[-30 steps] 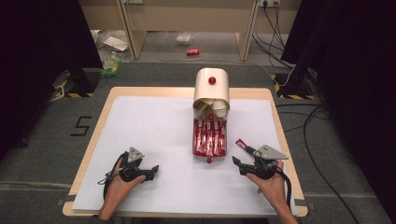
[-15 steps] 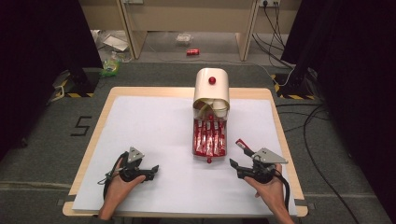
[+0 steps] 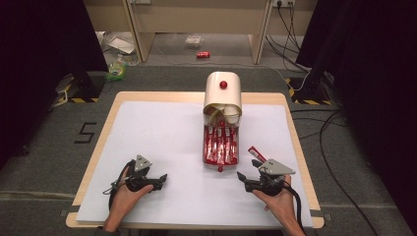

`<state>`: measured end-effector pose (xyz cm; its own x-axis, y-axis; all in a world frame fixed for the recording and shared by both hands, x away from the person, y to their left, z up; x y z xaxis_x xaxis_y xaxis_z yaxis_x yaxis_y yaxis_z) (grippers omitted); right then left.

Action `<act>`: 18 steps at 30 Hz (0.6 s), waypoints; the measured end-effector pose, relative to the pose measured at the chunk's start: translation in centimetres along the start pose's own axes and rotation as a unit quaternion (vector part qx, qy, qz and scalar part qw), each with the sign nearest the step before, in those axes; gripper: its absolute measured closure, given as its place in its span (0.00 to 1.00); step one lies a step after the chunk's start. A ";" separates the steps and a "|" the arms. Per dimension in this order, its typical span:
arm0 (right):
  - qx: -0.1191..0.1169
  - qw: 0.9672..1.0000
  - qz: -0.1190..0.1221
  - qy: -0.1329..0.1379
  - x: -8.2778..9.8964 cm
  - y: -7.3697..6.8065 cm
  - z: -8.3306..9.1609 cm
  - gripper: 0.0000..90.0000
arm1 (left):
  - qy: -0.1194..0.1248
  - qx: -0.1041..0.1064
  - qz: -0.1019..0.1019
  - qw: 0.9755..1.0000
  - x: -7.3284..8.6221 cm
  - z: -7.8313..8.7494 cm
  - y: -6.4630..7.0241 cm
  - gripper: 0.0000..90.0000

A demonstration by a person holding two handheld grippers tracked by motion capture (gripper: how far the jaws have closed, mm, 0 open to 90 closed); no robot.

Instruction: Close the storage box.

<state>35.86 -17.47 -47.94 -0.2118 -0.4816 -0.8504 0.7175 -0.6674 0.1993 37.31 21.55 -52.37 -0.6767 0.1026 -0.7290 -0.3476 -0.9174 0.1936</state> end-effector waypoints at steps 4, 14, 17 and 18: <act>0.009 1.000 0.004 -0.003 0.1 0.1 -0.4 0.31 | 0.000 0.000 0.000 1.000 0.0 0.0 0.0 0.14; 0.006 1.000 0.010 -0.010 0.3 -0.1 -1.6 0.31 | 0.000 0.000 0.000 1.000 0.0 0.0 0.0 0.14; 0.008 1.000 0.018 -0.011 0.1 -0.3 -2.0 0.31 | 0.000 0.000 0.000 1.000 0.0 0.0 0.0 0.14; 0.009 1.000 0.017 -0.012 0.1 -0.3 -2.1 0.31 | 0.000 0.000 0.000 1.000 0.0 0.0 0.0 0.14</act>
Point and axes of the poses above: each handheld gripper's, and its own axes: z roughly backward along the jaws, x roughly out of its underside, y roughly to its right, the point moved 3 cm from there along -z, roughly forward along the jaws, and after that the axes turned 13 degrees about z, right-handed, at the moved point
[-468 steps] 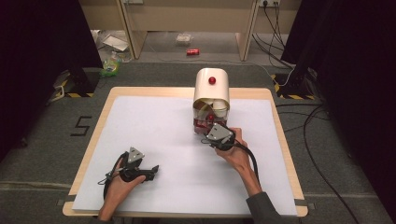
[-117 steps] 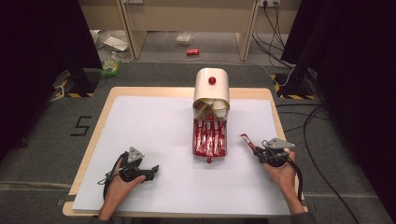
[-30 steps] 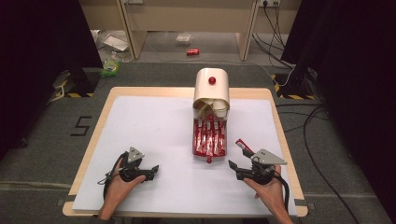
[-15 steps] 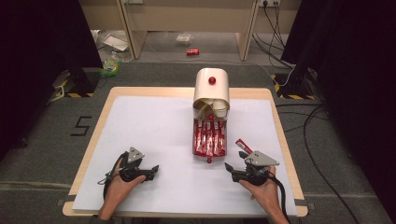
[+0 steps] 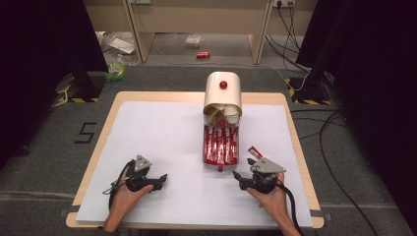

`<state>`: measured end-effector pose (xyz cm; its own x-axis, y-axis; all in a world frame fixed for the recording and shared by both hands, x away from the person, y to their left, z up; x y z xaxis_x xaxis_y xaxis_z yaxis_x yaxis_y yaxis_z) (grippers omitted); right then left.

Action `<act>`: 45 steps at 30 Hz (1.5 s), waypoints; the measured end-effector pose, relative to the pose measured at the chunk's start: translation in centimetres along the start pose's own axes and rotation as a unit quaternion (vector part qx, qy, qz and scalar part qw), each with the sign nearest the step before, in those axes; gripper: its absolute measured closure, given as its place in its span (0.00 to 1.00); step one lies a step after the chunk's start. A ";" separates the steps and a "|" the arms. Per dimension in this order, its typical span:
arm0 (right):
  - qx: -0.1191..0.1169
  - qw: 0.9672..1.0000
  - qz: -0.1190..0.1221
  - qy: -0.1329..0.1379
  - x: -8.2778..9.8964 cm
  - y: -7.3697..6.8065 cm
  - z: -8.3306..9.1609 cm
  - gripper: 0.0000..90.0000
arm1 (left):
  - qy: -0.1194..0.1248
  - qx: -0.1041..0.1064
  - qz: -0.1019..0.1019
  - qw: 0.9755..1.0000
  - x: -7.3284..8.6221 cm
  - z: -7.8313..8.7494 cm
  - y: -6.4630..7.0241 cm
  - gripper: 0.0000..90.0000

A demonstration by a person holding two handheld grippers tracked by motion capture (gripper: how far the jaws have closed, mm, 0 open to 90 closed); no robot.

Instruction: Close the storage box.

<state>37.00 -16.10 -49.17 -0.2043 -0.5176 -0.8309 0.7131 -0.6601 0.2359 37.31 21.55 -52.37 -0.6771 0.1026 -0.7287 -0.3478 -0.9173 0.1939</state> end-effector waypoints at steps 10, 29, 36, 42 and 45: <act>0.004 1.000 0.001 -0.002 0.0 0.0 -0.8 0.31 | 0.000 -0.001 -0.001 1.000 0.0 0.0 0.0 0.14; 0.011 1.000 0.002 -0.009 -0.1 0.1 -2.4 0.29 | -0.001 -0.001 0.000 1.000 0.0 0.0 0.0 0.14; 0.009 1.000 0.007 -0.011 -0.4 -0.1 -2.7 0.27 | -0.001 -0.001 0.000 1.000 0.0 0.0 0.0 0.14; 0.004 1.000 0.015 -0.018 -0.9 -0.1 -3.3 0.24 | -0.001 -0.001 0.000 1.000 0.0 0.0 0.0 0.14; 0.008 1.000 0.016 -0.020 -1.0 0.1 -3.5 0.24 | 0.000 -0.001 0.000 1.000 0.0 0.0 0.0 0.14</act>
Point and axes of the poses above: each handheld gripper's, and its own axes: z roughly backward along the jaws, x roughly out of its underside, y roughly to its right, the point moved 3 cm from there along -z, roughly forward along the jaws, and after that the axes turned 13 degrees about z, right-handed, at the moved point
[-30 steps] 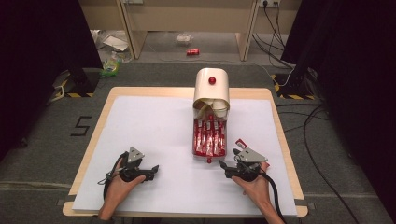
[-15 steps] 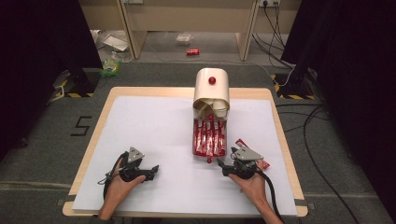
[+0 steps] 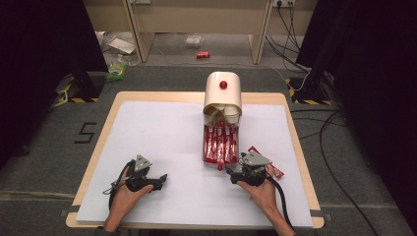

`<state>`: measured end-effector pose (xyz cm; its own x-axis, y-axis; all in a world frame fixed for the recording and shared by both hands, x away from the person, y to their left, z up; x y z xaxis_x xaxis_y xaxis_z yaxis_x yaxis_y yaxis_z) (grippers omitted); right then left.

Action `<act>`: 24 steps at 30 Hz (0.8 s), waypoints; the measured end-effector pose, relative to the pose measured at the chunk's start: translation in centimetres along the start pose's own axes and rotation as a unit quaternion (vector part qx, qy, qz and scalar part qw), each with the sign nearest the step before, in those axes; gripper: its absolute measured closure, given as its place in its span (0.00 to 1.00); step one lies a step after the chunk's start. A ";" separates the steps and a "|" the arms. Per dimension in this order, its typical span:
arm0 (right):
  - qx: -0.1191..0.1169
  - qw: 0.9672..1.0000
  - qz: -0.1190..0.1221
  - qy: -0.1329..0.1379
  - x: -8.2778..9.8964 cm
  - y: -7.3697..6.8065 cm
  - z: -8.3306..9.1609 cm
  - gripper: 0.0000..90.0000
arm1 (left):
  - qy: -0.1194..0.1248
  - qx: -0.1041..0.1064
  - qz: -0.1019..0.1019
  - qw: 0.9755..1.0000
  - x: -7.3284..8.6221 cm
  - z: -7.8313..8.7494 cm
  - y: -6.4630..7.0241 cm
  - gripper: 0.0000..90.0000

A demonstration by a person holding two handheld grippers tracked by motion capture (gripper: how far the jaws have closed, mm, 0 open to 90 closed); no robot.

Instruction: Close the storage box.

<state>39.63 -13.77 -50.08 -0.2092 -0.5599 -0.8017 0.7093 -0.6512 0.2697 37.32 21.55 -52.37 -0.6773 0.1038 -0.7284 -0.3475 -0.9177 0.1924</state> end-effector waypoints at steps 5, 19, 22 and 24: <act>0.005 1.000 -0.003 0.002 -0.2 0.2 -0.4 0.25 | 0.000 0.000 0.000 1.000 0.0 0.0 0.0 0.14; 0.009 1.000 -0.018 0.025 -1.1 0.7 -0.7 0.27 | 0.000 0.000 0.000 1.000 0.0 0.0 0.0 0.14; 0.008 0.999 -0.021 0.026 -1.1 0.7 -0.7 0.26 | 0.000 0.000 0.000 1.000 0.0 0.0 0.0 0.14; 0.010 0.999 -0.017 0.026 -1.1 0.8 -0.7 0.26 | 0.000 0.000 0.000 1.000 0.0 0.0 0.0 0.14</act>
Point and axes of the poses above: each handheld gripper's, and its own axes: z roughly backward along the jaws, x roughly out of its underside, y roughly to its right, the point moved 3 cm from there along -z, roughly forward along the jaws, and after that the axes turned 13 degrees about z, right-handed, at the moved point
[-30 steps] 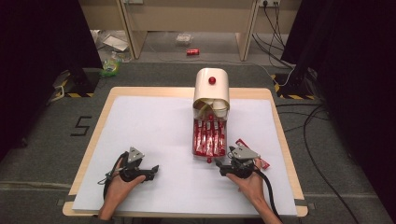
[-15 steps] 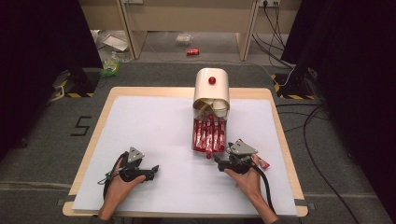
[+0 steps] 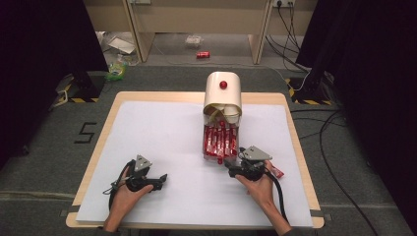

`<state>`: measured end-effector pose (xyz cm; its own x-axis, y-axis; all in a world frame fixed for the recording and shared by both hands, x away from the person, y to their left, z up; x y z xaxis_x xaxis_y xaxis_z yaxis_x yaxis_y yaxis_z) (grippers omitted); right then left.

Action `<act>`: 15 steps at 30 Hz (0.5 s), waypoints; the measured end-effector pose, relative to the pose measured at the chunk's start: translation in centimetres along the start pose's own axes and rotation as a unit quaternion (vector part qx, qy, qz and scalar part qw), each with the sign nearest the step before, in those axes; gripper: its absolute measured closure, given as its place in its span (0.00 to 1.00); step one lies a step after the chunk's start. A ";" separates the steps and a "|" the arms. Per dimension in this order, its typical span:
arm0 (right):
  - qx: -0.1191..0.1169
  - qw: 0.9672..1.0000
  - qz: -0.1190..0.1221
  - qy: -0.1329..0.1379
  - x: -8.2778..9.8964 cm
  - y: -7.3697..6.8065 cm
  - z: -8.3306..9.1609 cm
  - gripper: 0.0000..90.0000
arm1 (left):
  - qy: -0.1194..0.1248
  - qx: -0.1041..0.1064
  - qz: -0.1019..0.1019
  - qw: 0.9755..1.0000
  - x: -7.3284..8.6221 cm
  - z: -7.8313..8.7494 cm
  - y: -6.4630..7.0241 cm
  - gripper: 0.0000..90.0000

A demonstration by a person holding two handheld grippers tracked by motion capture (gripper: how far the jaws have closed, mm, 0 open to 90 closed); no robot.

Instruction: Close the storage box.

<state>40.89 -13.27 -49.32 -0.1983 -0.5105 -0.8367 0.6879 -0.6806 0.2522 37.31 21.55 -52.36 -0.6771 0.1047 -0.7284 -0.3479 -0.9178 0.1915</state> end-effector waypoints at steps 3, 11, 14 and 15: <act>0.002 1.000 -0.005 0.004 -0.2 0.1 -0.1 0.27 | 0.000 0.000 0.000 1.000 0.0 0.0 0.0 0.14; 0.011 1.000 -0.012 0.011 -0.3 0.6 -0.4 0.27 | 0.000 0.000 0.000 1.000 0.0 0.0 0.0 0.14; 0.010 1.000 -0.018 0.008 -0.2 0.8 -0.5 0.27 | 0.000 0.000 0.000 1.000 0.0 0.0 0.0 0.14; 0.010 1.000 -0.018 0.008 -0.2 0.8 -0.5 0.27 | 0.000 0.000 0.000 1.000 0.0 0.0 0.0 0.14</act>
<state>41.83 -13.46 -49.22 -0.2106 -0.4767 -0.8535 0.6658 -0.7092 0.2318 37.31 21.55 -52.36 -0.6768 0.1047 -0.7287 -0.3476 -0.9180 0.1910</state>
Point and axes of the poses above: each handheld gripper's, and its own axes: z roughly backward along the jaws, x roughly out of its underside, y roughly to its right, the point moved 3 cm from there along -z, roughly forward along the jaws, and after that the axes turned 13 degrees about z, right-handed, at the moved point
